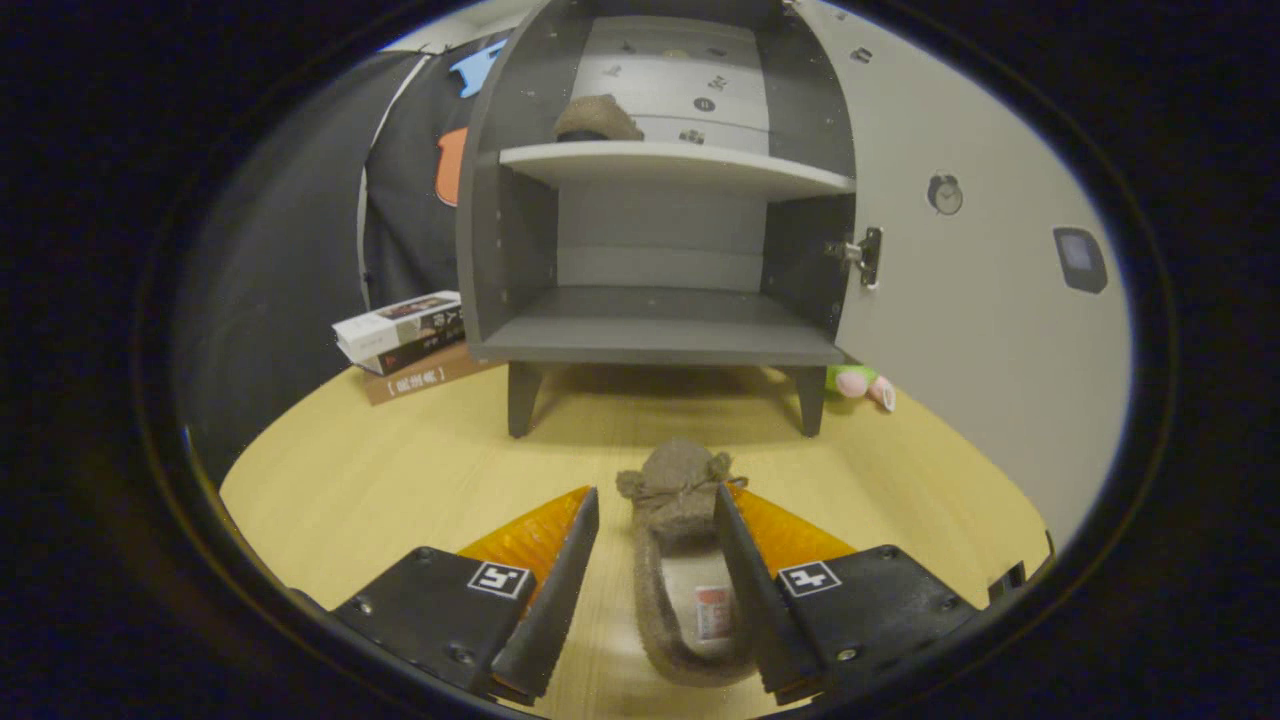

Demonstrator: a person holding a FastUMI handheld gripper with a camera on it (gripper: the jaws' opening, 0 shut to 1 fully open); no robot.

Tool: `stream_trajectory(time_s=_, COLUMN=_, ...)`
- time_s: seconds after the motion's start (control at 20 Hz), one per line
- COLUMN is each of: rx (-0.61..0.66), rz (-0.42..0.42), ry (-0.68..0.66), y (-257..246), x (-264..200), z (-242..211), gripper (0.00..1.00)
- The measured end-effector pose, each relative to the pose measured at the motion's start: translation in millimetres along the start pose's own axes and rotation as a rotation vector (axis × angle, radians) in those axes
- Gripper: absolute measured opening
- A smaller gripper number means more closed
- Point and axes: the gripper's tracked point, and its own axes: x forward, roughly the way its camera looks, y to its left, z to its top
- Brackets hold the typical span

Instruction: Open the shoe cabinet door, grab the shoes and put them into the shoe cabinet, then close the shoe cabinet door.

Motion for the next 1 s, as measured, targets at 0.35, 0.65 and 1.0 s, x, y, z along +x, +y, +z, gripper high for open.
stream_trajectory(time_s=0.35, rx=0.123, rz=0.075, ry=0.077, y=2.0, x=36.4, z=-23.4, gripper=0.27)
stream_trajectory(time_s=0.65, rx=0.136, rz=0.128, ry=-0.007, y=0.6, x=20.3, z=-11.6, gripper=0.08)
stream_trajectory(time_s=1.0, rx=0.110, rz=0.106, ry=-0.053, y=-19.0, x=-18.4, z=4.7, gripper=0.08)
